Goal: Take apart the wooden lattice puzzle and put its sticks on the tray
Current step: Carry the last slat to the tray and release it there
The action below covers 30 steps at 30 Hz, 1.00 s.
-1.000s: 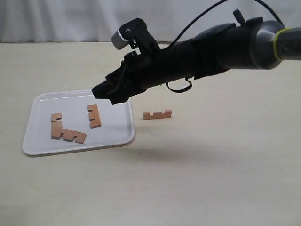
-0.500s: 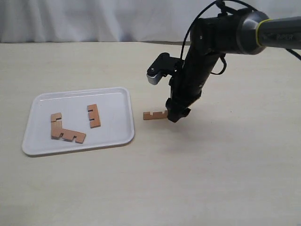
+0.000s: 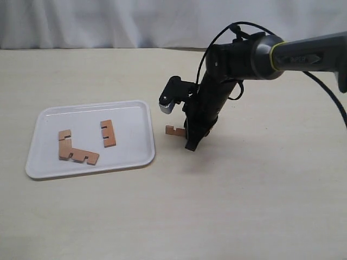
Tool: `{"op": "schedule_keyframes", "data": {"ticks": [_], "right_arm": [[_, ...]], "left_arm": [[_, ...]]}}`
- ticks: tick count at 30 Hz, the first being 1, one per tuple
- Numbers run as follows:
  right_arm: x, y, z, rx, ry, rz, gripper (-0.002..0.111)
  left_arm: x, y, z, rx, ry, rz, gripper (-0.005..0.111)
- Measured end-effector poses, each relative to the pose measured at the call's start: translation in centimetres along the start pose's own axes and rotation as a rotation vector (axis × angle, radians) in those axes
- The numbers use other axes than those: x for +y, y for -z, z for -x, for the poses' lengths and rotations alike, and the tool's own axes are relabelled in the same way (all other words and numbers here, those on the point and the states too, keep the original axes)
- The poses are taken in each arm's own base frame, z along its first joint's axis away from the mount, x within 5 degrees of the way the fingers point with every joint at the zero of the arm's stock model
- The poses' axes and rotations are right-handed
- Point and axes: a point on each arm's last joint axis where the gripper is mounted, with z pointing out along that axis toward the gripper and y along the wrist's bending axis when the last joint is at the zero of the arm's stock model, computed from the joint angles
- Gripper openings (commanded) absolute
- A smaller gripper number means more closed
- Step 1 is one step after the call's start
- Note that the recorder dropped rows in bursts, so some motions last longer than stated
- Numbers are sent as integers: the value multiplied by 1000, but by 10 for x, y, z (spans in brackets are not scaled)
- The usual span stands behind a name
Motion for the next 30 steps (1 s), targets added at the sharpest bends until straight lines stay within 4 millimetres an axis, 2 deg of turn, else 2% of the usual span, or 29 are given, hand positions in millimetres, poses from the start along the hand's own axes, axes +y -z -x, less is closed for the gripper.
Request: {"op": "schedule_keyframes", "data": {"ticks": [3,6,13,14,17,20,23,28,30], "right_arm": [[0,0,0,-1,0,-1,5],[2,10,2,-12,-10,10,5],[11,69,19,-151,-36,-25,5],[17,79,25,-177,-25,-42,5],[40,88,47,-202,41,-103,5],[72,81,73,-205,111,-193,5],[96,63,94,-205,168,-314,5],[113,20,107,-159,209,-521,6],[113,1,107,-141,196,-569,12]], "left_arm": [[0,0,0,0,0,0,0],[0,0,0,0,0,0,0],[0,0,0,0,0,0,0],[0,0,0,0,0,0,0],[0,0,0,0,0,0,0],[0,0,0,0,0,0,0],[0,0,0,0,0,0,0],[0,0,0,0,0,0,0],[0,0,0,0,0,0,0]]}}
